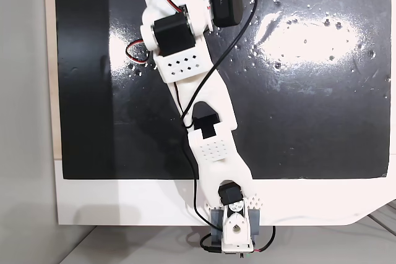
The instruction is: Grasp a cube and put it in the cup.
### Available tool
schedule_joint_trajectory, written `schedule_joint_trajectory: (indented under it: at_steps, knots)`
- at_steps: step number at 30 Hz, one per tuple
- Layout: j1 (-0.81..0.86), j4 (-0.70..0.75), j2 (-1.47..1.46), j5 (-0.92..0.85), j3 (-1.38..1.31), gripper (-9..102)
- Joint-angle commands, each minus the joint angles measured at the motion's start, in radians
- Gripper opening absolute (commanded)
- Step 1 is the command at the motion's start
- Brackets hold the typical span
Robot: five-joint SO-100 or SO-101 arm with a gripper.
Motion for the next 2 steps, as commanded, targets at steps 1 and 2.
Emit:
schedule_joint_trajectory:
  at_steps: [1,2]
  knots:
    - [0.0,0.0,0.091,-0.008,-0.021,23]
    - [0.0,0.0,0.091,-0.008,-0.018,23]
